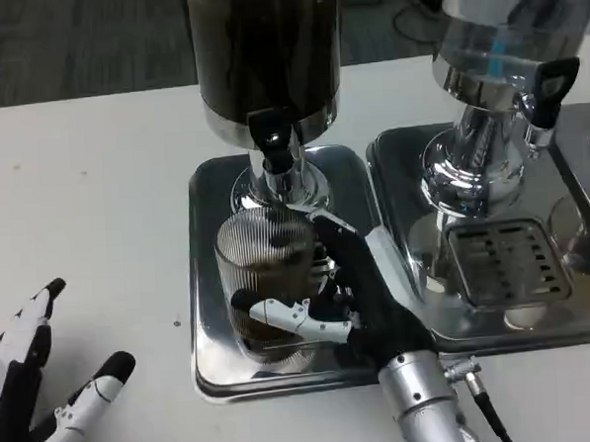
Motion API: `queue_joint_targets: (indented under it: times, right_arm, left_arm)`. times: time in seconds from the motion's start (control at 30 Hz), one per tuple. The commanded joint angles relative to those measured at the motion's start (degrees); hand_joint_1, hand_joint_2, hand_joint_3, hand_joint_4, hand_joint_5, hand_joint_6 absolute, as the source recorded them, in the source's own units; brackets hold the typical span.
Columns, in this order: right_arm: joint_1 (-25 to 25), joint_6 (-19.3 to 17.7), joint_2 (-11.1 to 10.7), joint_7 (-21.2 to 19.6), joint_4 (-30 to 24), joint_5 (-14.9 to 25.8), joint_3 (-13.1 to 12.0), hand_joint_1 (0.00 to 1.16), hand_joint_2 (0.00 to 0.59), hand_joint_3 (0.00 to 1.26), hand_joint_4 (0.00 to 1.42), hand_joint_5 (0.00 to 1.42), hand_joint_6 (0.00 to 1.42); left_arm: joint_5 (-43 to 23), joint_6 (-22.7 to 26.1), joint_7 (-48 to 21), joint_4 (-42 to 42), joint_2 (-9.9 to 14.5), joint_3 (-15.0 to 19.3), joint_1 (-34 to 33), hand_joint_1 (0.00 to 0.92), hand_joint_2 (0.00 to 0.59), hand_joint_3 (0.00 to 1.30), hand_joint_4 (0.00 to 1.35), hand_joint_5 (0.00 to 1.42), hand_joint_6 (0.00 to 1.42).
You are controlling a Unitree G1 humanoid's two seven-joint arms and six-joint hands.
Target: Grasp the cup under the faucet to collect the drink, then remove the cup.
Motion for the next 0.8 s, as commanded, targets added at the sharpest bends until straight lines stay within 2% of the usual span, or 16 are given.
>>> queue_joint_targets:
  times: [0.03, 0.23, 0.33, 0.4, 0.57, 0.8]
  right_arm:
    - [1.1, -1.7, 1.2, -1.8, -1.4, -0.1, -0.5, 1.02, 0.186, 0.41, 0.49, 0.77, 1.19]
    - [1.8, -2.4, 1.1, -3.7, -3.3, -1.6, -0.5, 1.03, 0.186, 0.42, 0.49, 0.77, 1.21]
    - [1.8, -2.2, 0.2, -3.9, -4.8, -3.1, 0.0, 1.03, 0.186, 0.42, 0.49, 0.77, 1.21]
    - [1.5, -2.1, -0.9, -4.2, -6.0, -5.7, 1.0, 1.03, 0.185, 0.42, 0.49, 0.77, 1.21]
    - [2.6, -2.1, -0.2, -5.0, -6.8, -5.1, 0.0, 1.03, 0.183, 0.42, 0.49, 0.77, 1.22]
    - [4.8, -1.9, -1.8, -4.0, -9.6, -5.9, -0.2, 1.03, 0.180, 0.42, 0.49, 0.77, 1.22]
  left_arm:
    - [0.4, -0.8, -0.4, 0.8, -0.1, -0.2, -0.4, 0.000, 0.156, 0.02, 0.00, 0.00, 0.00]
    - [0.5, -1.0, -0.5, 1.0, 0.1, -0.3, -0.7, 0.000, 0.156, 0.02, 0.00, 0.00, 0.00]
    - [0.7, -1.3, -0.4, 1.2, 0.2, -0.5, -1.1, 0.000, 0.156, 0.02, 0.00, 0.00, 0.00]
    - [0.8, -1.6, -0.5, 1.6, 0.4, -0.6, -1.4, 0.000, 0.156, 0.02, 0.00, 0.00, 0.00]
    - [0.9, -2.3, -0.7, 2.6, 0.7, -0.8, -2.3, 0.000, 0.157, 0.01, 0.00, 0.00, 0.00]
    - [1.2, -3.1, -1.0, 3.4, 1.1, -1.1, -3.3, 0.000, 0.157, 0.01, 0.00, 0.00, 0.00]
